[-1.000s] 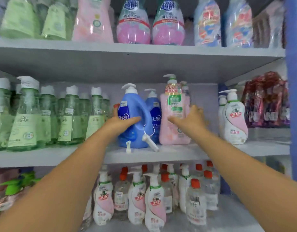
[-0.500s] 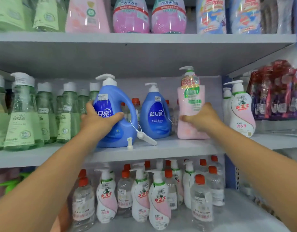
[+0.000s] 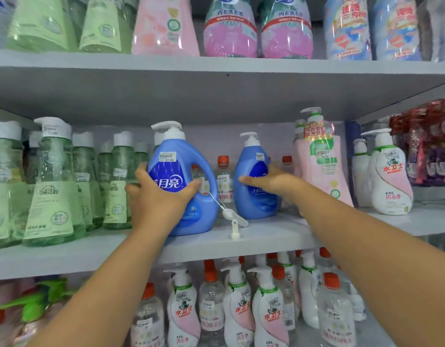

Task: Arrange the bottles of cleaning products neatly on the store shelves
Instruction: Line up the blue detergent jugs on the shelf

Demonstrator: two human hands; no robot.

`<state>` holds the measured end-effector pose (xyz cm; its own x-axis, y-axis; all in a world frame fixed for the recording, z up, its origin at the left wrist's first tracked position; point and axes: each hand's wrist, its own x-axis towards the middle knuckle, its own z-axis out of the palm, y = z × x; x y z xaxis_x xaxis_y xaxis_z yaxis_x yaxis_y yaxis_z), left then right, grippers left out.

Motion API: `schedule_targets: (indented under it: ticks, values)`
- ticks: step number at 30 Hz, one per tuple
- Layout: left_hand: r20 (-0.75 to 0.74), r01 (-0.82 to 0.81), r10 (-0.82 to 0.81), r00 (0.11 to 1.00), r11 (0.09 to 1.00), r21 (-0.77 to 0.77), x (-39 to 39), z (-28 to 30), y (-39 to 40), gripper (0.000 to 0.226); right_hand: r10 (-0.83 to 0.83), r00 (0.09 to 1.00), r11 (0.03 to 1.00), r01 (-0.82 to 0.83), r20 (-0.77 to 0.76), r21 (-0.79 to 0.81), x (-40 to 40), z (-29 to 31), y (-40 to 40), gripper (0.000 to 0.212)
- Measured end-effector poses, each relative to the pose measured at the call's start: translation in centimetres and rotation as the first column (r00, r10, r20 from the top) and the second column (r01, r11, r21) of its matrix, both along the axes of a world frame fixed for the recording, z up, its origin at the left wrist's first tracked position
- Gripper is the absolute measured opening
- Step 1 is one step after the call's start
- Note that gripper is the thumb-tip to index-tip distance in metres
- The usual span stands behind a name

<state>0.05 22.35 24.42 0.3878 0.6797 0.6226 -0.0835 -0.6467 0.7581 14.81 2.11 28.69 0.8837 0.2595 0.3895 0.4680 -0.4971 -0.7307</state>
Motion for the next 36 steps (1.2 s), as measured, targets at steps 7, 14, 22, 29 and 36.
schedule_targets:
  ticks: [7, 14, 22, 29, 36]
  values:
    - [0.01, 0.022, -0.022, 1.0, 1.0, -0.011, 0.0, 0.0, 0.1, 0.119, -0.162, 0.987, 0.985, 0.161, -0.003, -0.058, -1.5, -0.3, 1.4, 0.122]
    - [-0.05, 0.028, -0.027, 0.998, 0.999, 0.019, -0.7, 0.3, -0.1, 0.119, -0.221, 0.934, 0.962, 0.257, 0.28, -0.096, -7.5, -1.7, 0.4, 0.098]
    - [0.013, 0.419, -0.422, 0.906, 0.895, -0.155, -2.9, 0.8, 3.8, 0.073, -0.227, 0.908, 0.935, 0.101, 0.353, 0.34, -7.5, -4.1, -5.5, 0.092]
    - [0.068, 0.638, -0.654, 0.754, 0.703, -0.314, -3.8, 0.8, 4.6, 0.076, 0.421, 0.904, 0.843, -0.36, -0.072, 0.399, -6.0, -4.1, -5.9, 0.056]
    - [0.173, 0.675, -0.659, 0.732, 0.666, -0.317, -5.6, 0.6, 3.8, 0.055, 0.291, 0.956, 0.838, -0.267, 0.024, 0.475, -8.3, -4.6, -5.5, 0.085]
